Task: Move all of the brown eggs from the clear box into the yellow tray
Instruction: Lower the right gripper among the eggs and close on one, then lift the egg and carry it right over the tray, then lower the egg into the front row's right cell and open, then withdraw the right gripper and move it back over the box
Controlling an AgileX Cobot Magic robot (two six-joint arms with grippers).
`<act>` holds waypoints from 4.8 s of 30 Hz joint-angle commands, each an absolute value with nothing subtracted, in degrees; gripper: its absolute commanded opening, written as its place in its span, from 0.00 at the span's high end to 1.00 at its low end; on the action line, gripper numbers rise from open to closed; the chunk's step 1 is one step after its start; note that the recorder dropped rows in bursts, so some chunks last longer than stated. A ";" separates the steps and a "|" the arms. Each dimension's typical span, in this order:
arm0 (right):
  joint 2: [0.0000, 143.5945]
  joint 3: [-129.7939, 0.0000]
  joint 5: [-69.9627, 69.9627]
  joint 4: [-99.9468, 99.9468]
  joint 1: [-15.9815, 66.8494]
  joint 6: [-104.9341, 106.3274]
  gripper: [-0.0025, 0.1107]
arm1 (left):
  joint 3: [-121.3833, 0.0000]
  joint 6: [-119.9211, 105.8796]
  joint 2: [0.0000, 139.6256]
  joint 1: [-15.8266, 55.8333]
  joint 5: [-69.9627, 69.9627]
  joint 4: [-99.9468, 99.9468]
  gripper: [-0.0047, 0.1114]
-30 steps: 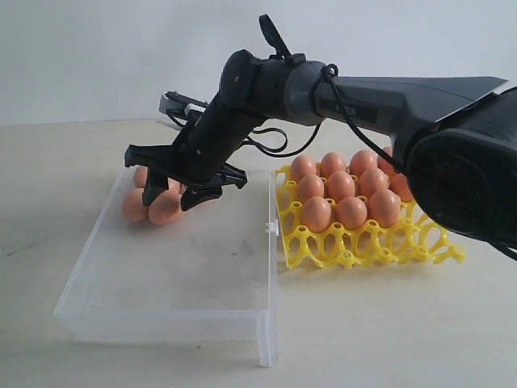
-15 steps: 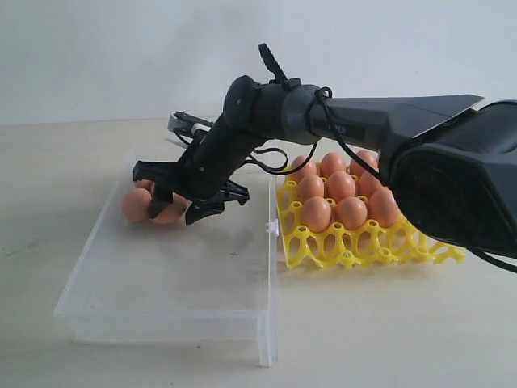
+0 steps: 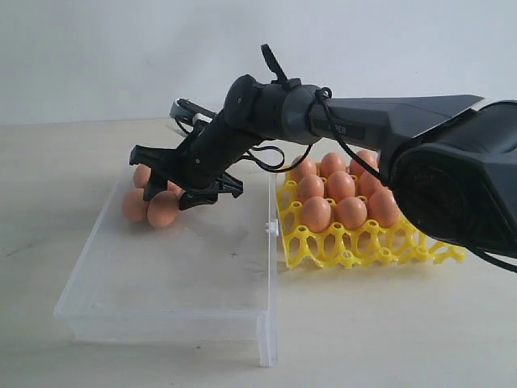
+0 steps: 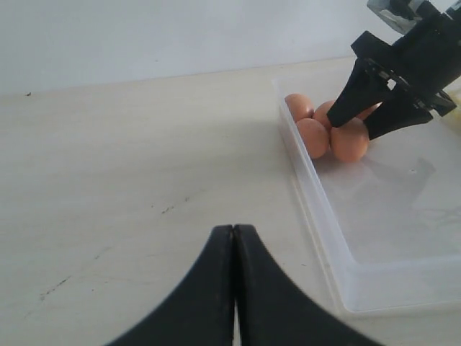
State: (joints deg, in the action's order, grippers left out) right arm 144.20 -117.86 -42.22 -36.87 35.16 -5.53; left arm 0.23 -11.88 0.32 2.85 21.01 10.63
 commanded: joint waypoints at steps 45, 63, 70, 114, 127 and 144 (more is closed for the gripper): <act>89.63 -46.39 14.73 -45.31 30.01 41.14 0.98 | 0.00 -11.78 0.00 2.79 20.46 10.68 0.96; 97.49 -41.61 10.00 -33.92 11.59 32.87 0.98 | 0.00 -11.78 0.00 2.79 20.46 10.68 0.96; 100.33 -44.98 9.53 -33.25 11.59 32.87 0.98 | 0.00 -11.78 0.00 2.79 20.46 10.68 0.96; 92.99 -48.46 -1.75 -36.11 13.19 32.81 0.50 | 0.00 -11.78 0.00 2.79 20.46 10.68 0.96; 105.76 -76.91 -29.38 -36.01 30.07 25.30 0.53 | 0.00 -11.78 0.00 2.79 20.46 10.68 0.96; 136.35 -111.90 -31.15 -23.55 35.35 8.64 0.53 | 0.00 -11.78 0.00 2.79 20.46 10.68 0.96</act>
State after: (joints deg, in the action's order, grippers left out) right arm 134.79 -108.80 -30.17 -25.35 35.34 9.98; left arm 0.23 -11.88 0.32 2.85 21.01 10.63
